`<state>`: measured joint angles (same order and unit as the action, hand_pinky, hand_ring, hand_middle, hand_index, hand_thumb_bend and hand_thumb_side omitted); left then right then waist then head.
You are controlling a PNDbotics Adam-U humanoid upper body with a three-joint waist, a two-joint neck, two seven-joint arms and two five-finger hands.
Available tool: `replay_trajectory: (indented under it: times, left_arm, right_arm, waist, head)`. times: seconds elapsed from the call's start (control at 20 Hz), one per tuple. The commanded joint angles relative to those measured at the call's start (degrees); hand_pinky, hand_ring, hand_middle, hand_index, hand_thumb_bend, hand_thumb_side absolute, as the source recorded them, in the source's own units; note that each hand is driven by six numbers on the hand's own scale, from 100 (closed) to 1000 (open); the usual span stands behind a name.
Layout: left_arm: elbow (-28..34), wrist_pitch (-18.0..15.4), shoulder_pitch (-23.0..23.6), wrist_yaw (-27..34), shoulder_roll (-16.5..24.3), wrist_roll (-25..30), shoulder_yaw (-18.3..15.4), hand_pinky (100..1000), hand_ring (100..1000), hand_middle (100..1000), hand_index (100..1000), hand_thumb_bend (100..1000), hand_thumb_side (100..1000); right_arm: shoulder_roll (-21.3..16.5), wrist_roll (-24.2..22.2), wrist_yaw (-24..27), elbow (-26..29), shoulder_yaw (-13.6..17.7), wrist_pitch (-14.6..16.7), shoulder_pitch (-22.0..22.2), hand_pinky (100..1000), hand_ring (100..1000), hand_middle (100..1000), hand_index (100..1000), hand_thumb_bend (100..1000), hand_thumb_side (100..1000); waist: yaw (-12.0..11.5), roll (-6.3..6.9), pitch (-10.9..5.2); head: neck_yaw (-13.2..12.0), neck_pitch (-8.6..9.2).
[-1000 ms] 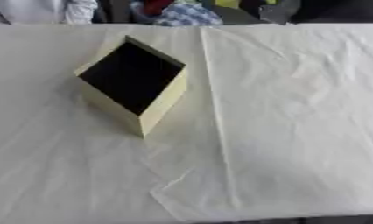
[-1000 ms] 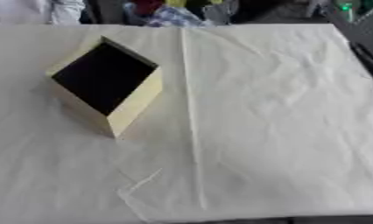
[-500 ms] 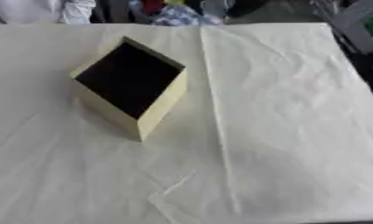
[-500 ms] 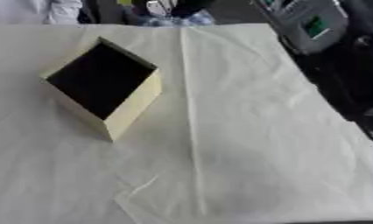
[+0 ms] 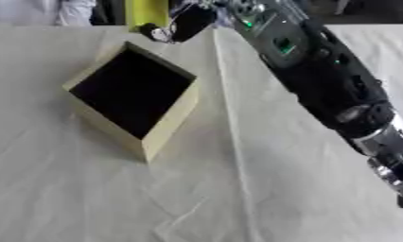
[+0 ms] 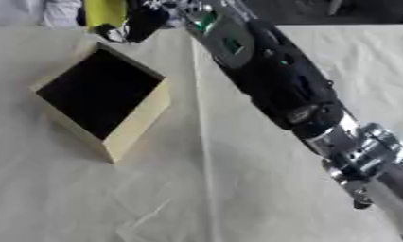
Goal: Pick up objects on the table and place them in the box.
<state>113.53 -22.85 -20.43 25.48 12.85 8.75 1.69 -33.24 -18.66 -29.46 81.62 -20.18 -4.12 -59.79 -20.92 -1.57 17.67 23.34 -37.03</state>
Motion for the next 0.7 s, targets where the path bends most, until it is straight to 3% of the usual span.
replay_trajectory:
  times: [0.05,0.3,0.7]
  left_arm:
    - [1.1,-0.3,-1.4,1.2,0.1,0.6,0.3,723,842,873,668,100,679]
    - [1.1,-0.8,-2.3,2.3,-0.1,0.8,0.4,722,839,870,667,100,677]
    - [1.1,-0.7,-1.8,2.1,0.3,1.3,0.3,722,842,873,666,100,681]
  right_arm:
    - [1.5,1.0,-1.9,-3.6,0.8,1.1,-1.8,455,442,309,467,100,100]
    - [4.3,2.3,-5.4,-7.5,0.5,2.3,-1.8,456,446,313,469,100,100]
    - [3.9,1.1,-11.3,-4.8,-1.8,5.2,0.1,492,468,336,475,100,100]
  waist:
    - [-0.5,0.1,-0.66]
    - [-1.3,-0.14,-0.01]
    - [-0.4,-0.19,-0.16]
  head:
    - [1.5,1.22]
    - [2.5,1.67]
    - [1.8,1.24]
